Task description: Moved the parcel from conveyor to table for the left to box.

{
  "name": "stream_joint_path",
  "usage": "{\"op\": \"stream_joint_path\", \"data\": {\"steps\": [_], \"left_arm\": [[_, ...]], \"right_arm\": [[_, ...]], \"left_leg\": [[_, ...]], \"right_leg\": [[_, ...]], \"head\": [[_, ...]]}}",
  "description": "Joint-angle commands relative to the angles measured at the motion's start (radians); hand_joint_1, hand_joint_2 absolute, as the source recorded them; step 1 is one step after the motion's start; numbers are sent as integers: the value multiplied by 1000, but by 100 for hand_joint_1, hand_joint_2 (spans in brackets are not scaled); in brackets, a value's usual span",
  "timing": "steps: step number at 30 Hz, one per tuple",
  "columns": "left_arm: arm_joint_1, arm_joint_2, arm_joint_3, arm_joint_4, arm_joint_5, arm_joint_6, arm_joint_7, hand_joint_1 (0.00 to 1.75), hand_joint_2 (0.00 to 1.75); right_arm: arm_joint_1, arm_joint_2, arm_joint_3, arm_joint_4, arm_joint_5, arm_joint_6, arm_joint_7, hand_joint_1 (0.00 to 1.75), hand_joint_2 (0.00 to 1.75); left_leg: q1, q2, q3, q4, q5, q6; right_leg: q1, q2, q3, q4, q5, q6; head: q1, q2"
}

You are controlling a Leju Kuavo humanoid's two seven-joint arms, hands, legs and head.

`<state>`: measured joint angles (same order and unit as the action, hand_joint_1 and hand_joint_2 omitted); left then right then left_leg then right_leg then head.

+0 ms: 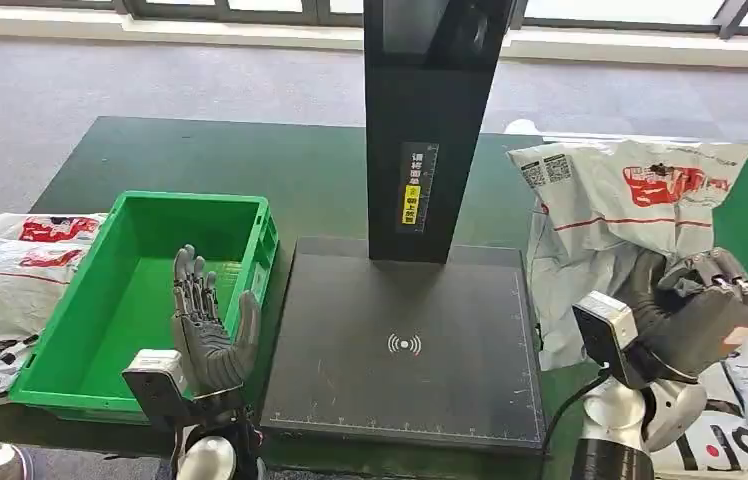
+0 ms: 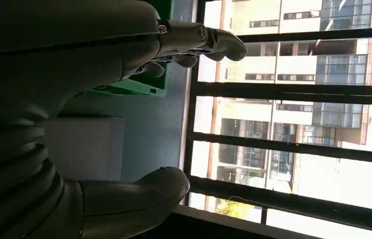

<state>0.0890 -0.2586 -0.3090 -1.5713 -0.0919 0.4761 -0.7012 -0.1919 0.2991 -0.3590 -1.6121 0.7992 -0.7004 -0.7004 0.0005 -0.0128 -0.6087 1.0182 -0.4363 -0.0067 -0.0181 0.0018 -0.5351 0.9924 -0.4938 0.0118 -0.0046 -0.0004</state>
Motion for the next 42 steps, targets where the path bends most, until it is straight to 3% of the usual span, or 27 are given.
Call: {"op": "stream_joint_path", "data": {"steps": [1, 41, 42], "left_arm": [[26, -28, 27, 22, 2, 0, 3, 0, 175], [26, -28, 27, 22, 2, 0, 3, 0, 175], [12, -28, 19, 47, -1, -50, 3, 0, 175]], "right_arm": [[14, 11, 21, 10, -4, 2, 2, 175, 175], [14, 11, 21, 10, -4, 2, 2, 175, 175], [70, -88, 273, 215, 137, 254, 4, 175, 175]], "left_leg": [[0, 3, 4, -2, -1, -1], [0, 2, 3, -2, -1, 0], [0, 2, 2, -1, -1, 0]], "right_leg": [[0, 1, 3, -3, 0, -1], [0, 1, 3, -2, 0, -1], [0, 1, 2, -1, 0, -1]], "head": [[0, 0], [0, 0], [0, 0]]}}
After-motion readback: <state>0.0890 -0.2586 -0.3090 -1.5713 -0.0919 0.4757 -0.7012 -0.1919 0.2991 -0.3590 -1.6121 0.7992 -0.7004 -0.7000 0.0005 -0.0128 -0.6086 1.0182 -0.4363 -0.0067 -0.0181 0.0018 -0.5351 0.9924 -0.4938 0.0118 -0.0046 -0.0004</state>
